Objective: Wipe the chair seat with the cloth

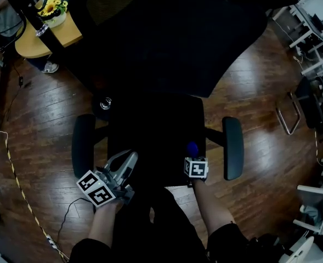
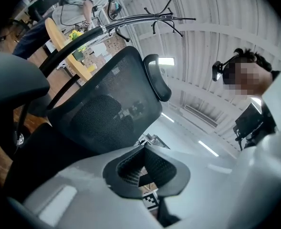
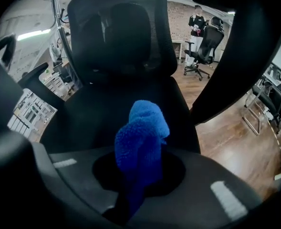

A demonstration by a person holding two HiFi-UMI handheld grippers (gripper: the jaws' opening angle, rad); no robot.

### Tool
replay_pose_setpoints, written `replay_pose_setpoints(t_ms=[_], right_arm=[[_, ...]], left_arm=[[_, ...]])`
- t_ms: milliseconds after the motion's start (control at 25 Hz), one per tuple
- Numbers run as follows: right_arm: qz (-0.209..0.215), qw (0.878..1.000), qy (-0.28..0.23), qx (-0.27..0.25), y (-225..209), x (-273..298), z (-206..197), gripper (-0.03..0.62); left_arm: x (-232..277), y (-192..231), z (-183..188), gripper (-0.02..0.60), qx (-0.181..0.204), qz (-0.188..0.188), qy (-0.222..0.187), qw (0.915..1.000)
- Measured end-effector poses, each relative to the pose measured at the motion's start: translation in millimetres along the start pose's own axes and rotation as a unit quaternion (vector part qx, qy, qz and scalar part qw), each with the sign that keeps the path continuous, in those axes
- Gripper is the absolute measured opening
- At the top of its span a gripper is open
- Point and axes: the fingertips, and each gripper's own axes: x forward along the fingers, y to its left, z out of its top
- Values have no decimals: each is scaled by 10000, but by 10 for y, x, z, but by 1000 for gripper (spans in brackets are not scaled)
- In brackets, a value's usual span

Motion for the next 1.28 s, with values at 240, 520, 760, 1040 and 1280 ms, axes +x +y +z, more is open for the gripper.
replay_pose_setpoints(t_ms=[240, 520, 760, 1040, 1280], right_arm=[[1029, 9929, 71, -596, 914, 31, 6, 35], [2263, 9658, 372, -1208, 2501, 121, -190, 35], [2896, 9422, 764, -1499, 3239, 140, -483, 35], [2208, 9582, 871, -1598, 2811, 172, -663, 35], [1113, 9879, 831, -694, 1365, 115, -740, 35]], left_arm=[[-171, 9, 38, -9, -77, 158, -248, 9995], [-816, 81, 293, -9, -18, 598, -767, 9953], [-1130, 140, 426, -9, -18, 912, -1118, 9895], [-1112, 143, 367, -9, -75, 686, -920, 9934], [-573, 71, 224, -9, -110, 249, -436, 9987]])
